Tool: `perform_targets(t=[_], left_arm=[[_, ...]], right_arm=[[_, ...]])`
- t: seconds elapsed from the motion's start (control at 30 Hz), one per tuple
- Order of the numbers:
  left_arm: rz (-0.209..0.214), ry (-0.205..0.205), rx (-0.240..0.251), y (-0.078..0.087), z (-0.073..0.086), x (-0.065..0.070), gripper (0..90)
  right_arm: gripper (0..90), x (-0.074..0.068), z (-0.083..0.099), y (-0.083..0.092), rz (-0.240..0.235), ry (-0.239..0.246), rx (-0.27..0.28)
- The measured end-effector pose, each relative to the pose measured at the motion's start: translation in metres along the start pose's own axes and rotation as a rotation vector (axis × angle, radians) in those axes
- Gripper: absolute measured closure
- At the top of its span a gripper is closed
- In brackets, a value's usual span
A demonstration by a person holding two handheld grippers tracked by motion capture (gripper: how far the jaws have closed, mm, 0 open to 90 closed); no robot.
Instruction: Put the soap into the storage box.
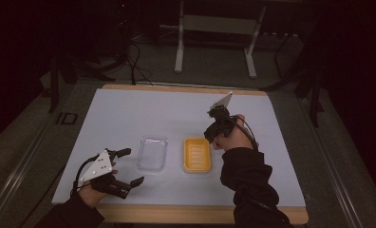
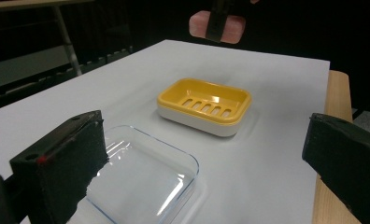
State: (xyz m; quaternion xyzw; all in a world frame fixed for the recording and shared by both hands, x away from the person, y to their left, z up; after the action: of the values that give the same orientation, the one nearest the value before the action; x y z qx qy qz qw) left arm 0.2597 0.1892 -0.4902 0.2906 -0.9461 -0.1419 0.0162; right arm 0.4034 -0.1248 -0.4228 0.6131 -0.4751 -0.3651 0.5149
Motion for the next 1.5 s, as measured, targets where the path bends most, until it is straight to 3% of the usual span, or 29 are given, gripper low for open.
perform_targets(t=[0.13,0.27,0.47,0.53,0.83,1.03,1.07,1.2,1.5], left_arm=[[0.004,-0.011,-0.002,-0.001,0.001,0.000,0.2],[0.019,-0.018,-0.013,-0.003,0.002,0.001,0.2],[0.025,-0.013,-0.017,-0.003,0.002,0.002,0.2],[0.024,-0.010,-0.016,-0.003,0.002,0.001,0.2],[0.033,-0.010,-0.014,-0.003,0.002,0.002,0.2],[0.036,-0.010,-0.016,-0.002,0.002,0.002,0.2],[0.037,-0.012,-0.016,-0.002,0.002,0.003,0.2],[0.043,-0.014,-0.016,-0.003,0.002,0.003,0.2],[0.046,-0.015,-0.017,-0.003,0.002,0.003,0.2]], right_arm=[[37.0,-0.013,-0.003,0.002,-0.029,-0.010,0.029],[37.0,-0.028,-0.003,-0.006,-0.057,-0.008,0.018],[37.0,-0.046,-0.002,-0.024,-0.040,-0.009,0.007],[37.0,-0.048,-0.001,-0.032,-0.031,-0.019,-0.002],[37.0,-0.051,0.005,-0.065,-0.071,-0.071,-0.065],[37.0,-0.055,0.007,-0.079,-0.074,-0.072,-0.087],[36.9,-0.055,0.008,-0.081,-0.087,-0.077,-0.089],[36.9,-0.057,0.008,-0.087,-0.065,-0.078,-0.097],[36.7,-0.062,0.008,-0.089,-0.064,-0.051,-0.124]])
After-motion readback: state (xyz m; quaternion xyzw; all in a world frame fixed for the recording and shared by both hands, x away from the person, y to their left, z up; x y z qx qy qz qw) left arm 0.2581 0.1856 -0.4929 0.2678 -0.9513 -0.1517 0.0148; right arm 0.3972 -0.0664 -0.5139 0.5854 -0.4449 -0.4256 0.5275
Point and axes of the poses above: each handheld gripper's, and its own axes: y roughly backward along the jaws, z roughly out of its underside, x roughly to its right, the point moved 3 cm from there along -y, roughly forward along the jaws, and after that the axes turned 1 degree about -x, right-handed, at the moved point
